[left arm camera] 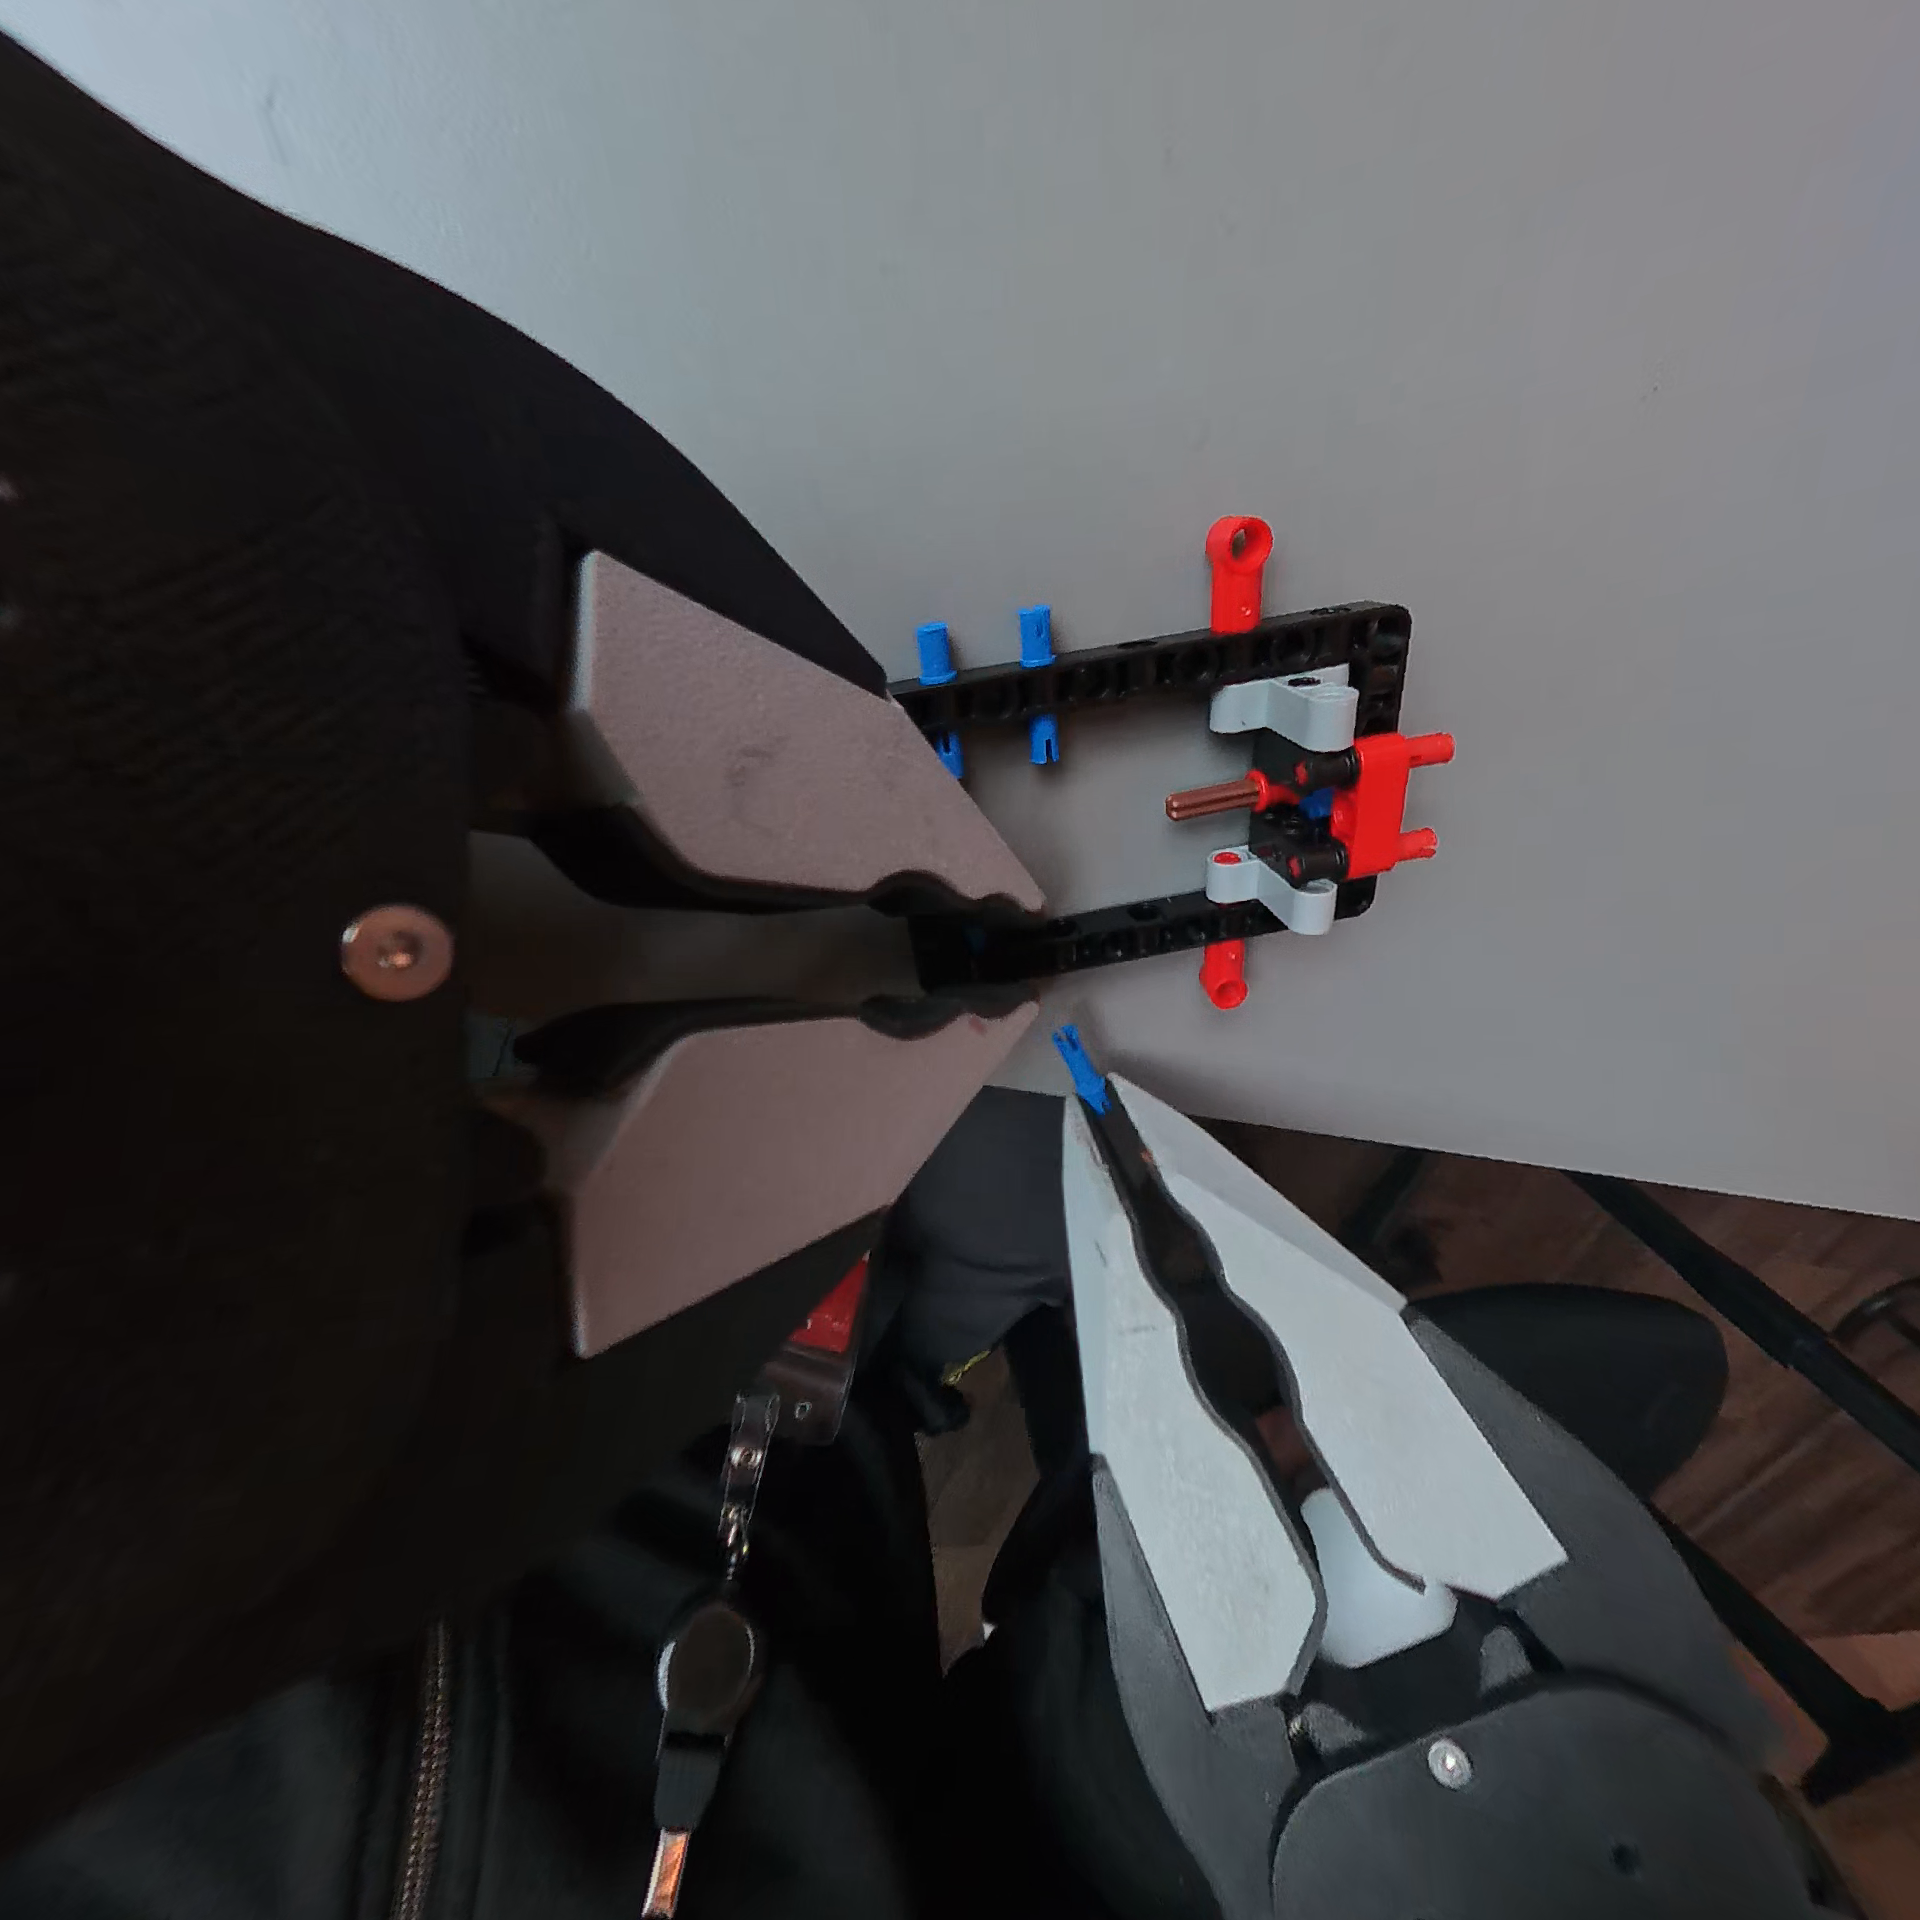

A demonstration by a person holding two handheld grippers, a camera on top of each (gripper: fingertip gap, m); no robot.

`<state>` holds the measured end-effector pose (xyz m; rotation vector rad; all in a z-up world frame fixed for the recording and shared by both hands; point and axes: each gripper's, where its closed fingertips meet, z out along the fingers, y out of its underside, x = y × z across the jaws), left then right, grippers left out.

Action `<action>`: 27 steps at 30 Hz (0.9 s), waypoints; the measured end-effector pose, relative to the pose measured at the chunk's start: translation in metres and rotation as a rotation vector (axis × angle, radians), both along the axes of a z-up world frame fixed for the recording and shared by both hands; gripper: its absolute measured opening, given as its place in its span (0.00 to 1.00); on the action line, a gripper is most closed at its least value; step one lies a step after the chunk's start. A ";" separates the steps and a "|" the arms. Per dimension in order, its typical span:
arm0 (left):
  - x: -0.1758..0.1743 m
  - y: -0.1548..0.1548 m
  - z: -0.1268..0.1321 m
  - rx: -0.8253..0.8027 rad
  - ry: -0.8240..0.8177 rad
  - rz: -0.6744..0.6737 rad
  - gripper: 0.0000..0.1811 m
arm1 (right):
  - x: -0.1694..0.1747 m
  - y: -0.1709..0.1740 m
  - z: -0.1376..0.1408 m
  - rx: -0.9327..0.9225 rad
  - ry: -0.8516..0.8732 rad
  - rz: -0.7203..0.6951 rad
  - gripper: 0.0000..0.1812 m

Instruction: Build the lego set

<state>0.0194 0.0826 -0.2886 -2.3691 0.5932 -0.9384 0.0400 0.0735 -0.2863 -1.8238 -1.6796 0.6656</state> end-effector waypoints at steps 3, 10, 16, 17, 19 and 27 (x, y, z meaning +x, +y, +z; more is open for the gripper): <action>0.004 -0.002 0.000 -0.010 -0.036 0.001 0.05 | 0.008 -0.001 -0.002 0.016 -0.004 -0.021 0.02; 0.010 -0.003 0.003 0.014 -0.025 -0.014 0.07 | 0.016 -0.005 -0.002 0.000 -0.013 -0.035 0.01; 0.012 -0.003 0.001 0.032 0.051 -0.075 0.07 | 0.012 -0.002 -0.006 -0.011 -0.062 -0.022 0.01; 0.014 -0.004 0.000 0.031 0.057 -0.091 0.05 | 0.013 -0.001 -0.007 -0.001 -0.081 -0.021 0.02; 0.018 -0.007 0.000 0.025 0.041 -0.115 0.05 | 0.013 -0.002 -0.007 0.006 -0.093 -0.012 0.01; 0.017 -0.007 0.000 -0.043 -0.020 -0.101 0.06 | 0.013 0.001 -0.006 0.026 -0.155 -0.019 0.02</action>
